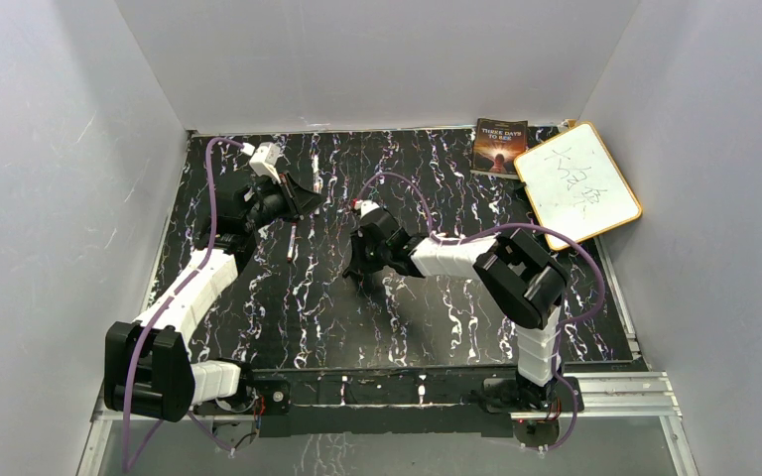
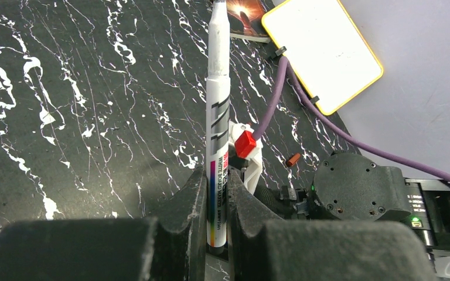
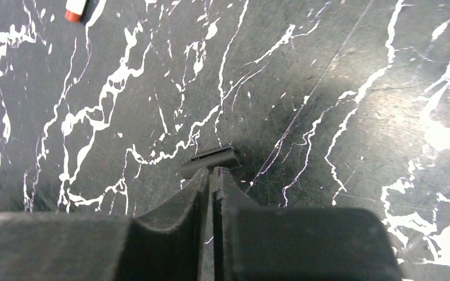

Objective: Insert the pens into the pen caps

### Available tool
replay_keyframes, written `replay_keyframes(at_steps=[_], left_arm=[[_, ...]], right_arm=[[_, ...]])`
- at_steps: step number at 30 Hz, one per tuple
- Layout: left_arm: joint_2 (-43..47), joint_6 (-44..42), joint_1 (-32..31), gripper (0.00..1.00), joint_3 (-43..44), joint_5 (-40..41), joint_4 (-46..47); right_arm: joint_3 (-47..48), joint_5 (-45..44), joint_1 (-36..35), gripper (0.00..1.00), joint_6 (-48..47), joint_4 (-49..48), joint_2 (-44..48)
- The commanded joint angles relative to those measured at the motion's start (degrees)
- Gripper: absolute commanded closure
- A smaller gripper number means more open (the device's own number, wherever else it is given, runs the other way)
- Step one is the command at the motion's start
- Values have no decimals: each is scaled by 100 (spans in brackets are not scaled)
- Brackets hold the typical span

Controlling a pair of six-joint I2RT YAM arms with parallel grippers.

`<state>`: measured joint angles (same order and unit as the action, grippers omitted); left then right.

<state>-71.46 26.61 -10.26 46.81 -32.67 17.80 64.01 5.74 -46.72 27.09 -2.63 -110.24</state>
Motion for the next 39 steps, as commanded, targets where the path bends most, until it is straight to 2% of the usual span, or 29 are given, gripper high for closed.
replay_keyframes(at_steps=[1, 4, 9, 13, 15, 17, 22, 26, 35, 39], left_arm=[[254, -51, 9, 100, -45, -165, 109], [273, -51, 7, 100, -51, -170, 115], [302, -59, 7, 100, -54, -160, 116], [323, -59, -8, 100, -54, -153, 118], [333, -60, -20, 100, -44, -135, 110], [341, -60, -32, 100, -44, -127, 104], [374, -64, -54, 100, -35, -115, 92], [384, -86, -102, 100, -25, -108, 74], [402, -145, -125, 100, -15, -73, 13], [396, -170, -123, 100, -11, -56, -13]], right_arm=[[655, -534, -27, 90, -2, 562, 172], [976, -872, -150, 75, -34, 1046, 79], [1419, -1588, -412, 58, -6, 1717, -63], [1697, -2274, -618, 48, 330, 2251, -226], [1736, -2612, -753, 36, 550, 2368, -259], [1710, -2859, -846, 32, 812, 2432, -265], [1609, -2941, -882, 43, 1331, 2539, -443], [1598, -2914, -890, 52, 1399, 2454, -486], [1970, -2918, -891, 48, 1253, 2463, -707], [2077, -2912, -889, 53, 1227, 2507, -856]])
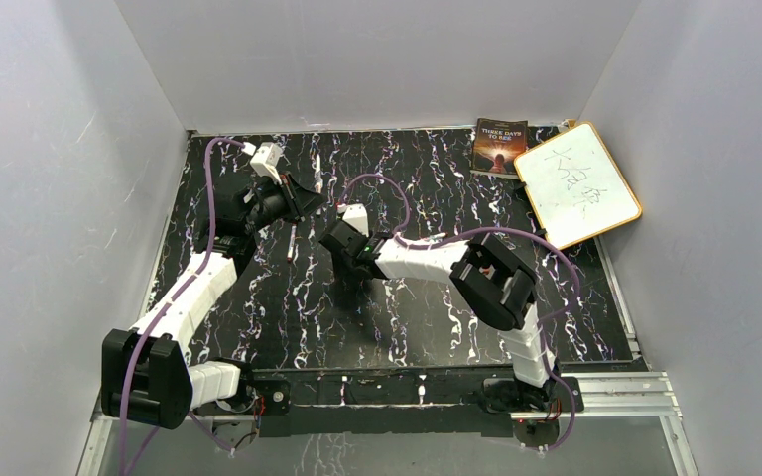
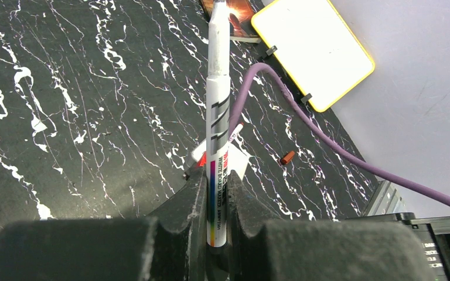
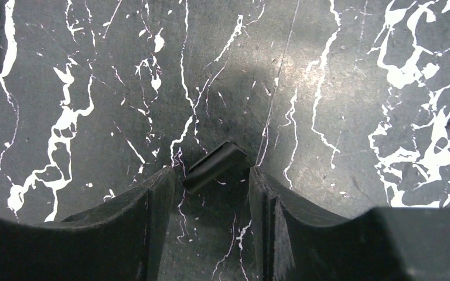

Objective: Insert the pens into the pen caps

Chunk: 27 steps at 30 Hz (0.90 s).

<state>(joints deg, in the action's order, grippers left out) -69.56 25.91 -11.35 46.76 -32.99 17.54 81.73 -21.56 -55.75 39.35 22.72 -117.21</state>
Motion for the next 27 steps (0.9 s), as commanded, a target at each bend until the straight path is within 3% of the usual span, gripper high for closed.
replay_keyframes(at_steps=[1, 10, 15, 27], left_arm=[[200, -103, -24, 100, -6, -23, 11], [211, -132, -42, 100, 3, -7, -14], [220, -135, -51, 100, 1, -10, -13], [239, -149, -60, 100, -2, -3, -31]], right_arm=[[315, -181, 19, 56, 10, -25, -181], [341, -259, 26, 81, -20, 76, -225], [399, -283, 21, 88, -79, 137, -207], [611, -278, 128, 64, -302, 210, -245]])
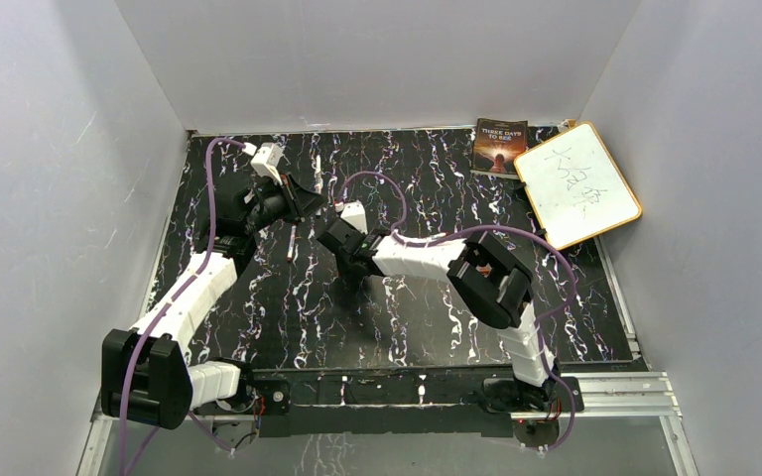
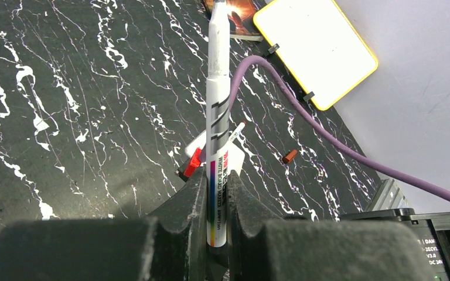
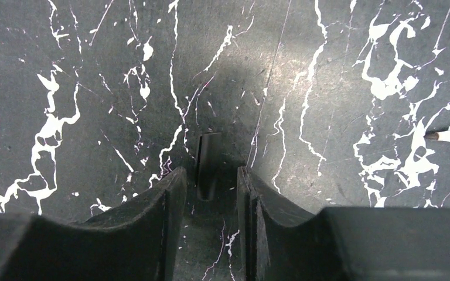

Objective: Insert the pens into the pen caps

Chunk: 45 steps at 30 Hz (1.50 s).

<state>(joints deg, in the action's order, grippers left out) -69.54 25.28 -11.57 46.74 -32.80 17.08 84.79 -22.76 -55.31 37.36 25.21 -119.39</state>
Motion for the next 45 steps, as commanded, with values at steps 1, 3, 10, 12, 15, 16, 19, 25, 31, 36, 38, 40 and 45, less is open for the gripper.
replay_keyframes(at_steps=[1, 3, 10, 12, 15, 16, 19, 25, 31, 36, 38, 40, 45], left_arm=[[239, -87, -37, 100, -2, -23, 13], [231, -87, -39, 100, 2, -21, 15], [251, -117, -56, 100, 9, -14, -2], [253, -126, -55, 100, 6, 7, -16], [263, -138, -54, 100, 4, 11, -38], [265, -144, -55, 100, 9, 10, -37], [274, -155, -56, 100, 11, 28, -55], [317, -179, -52, 100, 19, 45, -72], [353, -199, -55, 100, 27, 70, -91], [371, -216, -55, 100, 13, 111, -104], [369, -209, -56, 100, 18, 118, -87], [363, -199, -48, 100, 43, 168, -97], [331, -39, 144, 100, 353, 578, -385]], right_arm=[[313, -154, 98, 63, -106, -43, -36], [343, -119, 131, 63, -136, -51, -66], [664, 92, 178, 68, -342, 207, -295], [743, 159, 178, 68, -380, 326, -327], [733, 246, 178, 71, -449, 431, -339], [738, 272, 178, 71, -464, 456, -346], [740, 307, 181, 72, -501, 589, -333], [776, 380, 179, 78, -659, 704, -405], [852, 521, 179, 94, -763, 716, -596], [740, 578, 196, 100, -734, 675, -490], [490, 564, 203, 100, -695, 495, -259], [169, 554, 217, 100, -651, 291, 77], [-737, 411, 251, 100, -549, -227, 895]])
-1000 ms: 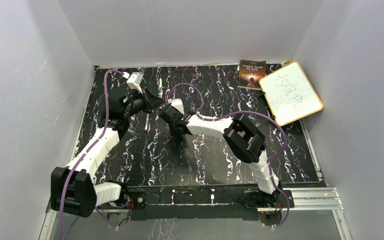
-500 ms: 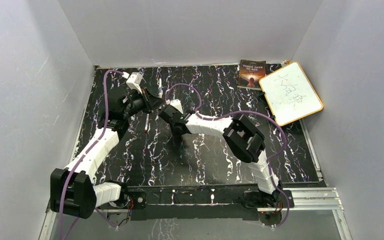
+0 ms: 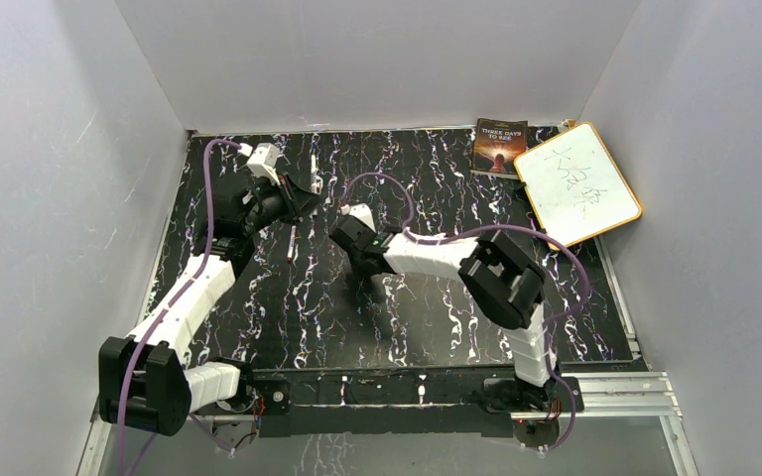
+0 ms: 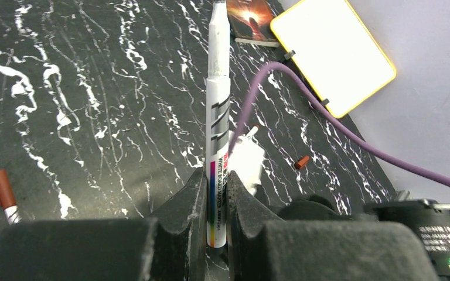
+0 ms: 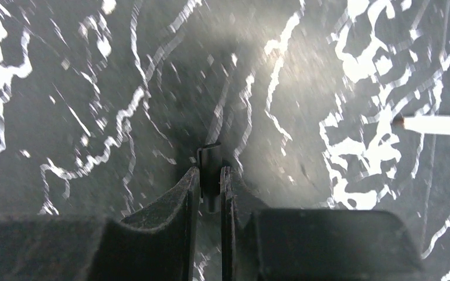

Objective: Insert the pens into the pen caps

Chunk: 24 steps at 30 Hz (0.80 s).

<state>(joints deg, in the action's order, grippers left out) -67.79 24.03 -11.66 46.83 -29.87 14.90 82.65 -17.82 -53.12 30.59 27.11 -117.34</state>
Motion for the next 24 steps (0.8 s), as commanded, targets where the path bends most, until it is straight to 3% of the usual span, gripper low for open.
replay_keyframes(at_steps=[1, 9, 14, 20, 24], left_arm=[[122, 185, 181, 100, 430, 271, -167], [100, 1337, 287, 100, 440, -656, 502], [444, 2183, 287, 100, -100, -1415, 1063], [953, 3873, 162, 100, -798, -1902, 2643], [1248, 3692, -406, 100, -738, -1668, 2286]], right_arm=[[-700, -101, 30, 100, 153, -505, 862], [-1800, -151, 129, 100, 232, -1437, 2451], [-2541, 969, 755, 100, 633, -2747, 3547], [-2831, 2007, 1277, 100, 1217, -4262, 4330], [-2792, 2329, 1402, 100, 1461, -5124, 4453]])
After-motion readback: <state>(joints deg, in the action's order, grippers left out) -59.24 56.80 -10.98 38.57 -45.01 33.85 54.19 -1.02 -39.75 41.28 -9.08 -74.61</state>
